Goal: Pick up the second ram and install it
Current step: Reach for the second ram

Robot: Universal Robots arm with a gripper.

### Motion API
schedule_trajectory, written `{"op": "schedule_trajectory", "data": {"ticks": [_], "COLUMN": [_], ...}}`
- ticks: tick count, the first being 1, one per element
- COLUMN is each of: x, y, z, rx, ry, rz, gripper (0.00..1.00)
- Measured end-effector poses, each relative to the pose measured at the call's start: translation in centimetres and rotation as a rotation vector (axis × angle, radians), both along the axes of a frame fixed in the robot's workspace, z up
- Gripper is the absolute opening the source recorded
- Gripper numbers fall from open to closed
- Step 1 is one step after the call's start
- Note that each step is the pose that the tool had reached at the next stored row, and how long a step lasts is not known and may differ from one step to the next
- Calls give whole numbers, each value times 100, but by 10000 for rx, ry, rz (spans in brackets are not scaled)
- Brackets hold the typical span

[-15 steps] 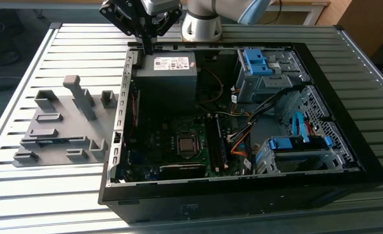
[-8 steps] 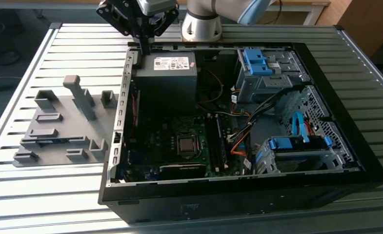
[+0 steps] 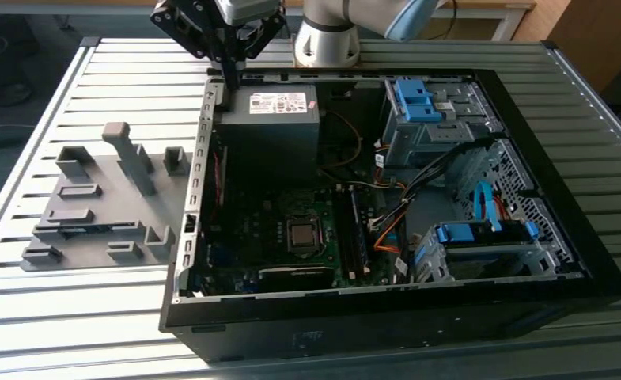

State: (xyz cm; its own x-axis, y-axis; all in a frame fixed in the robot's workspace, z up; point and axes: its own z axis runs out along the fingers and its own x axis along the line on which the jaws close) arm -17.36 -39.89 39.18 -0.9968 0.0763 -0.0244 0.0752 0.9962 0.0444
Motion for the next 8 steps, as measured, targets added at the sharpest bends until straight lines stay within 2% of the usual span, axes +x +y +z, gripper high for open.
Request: {"op": "schedule_trajectory", "data": {"ticks": [8], "x": [-56], "y": [0], "z": [-1], "rx": [0], "ry": [0], "rz": [1], "gripper": [11]}}
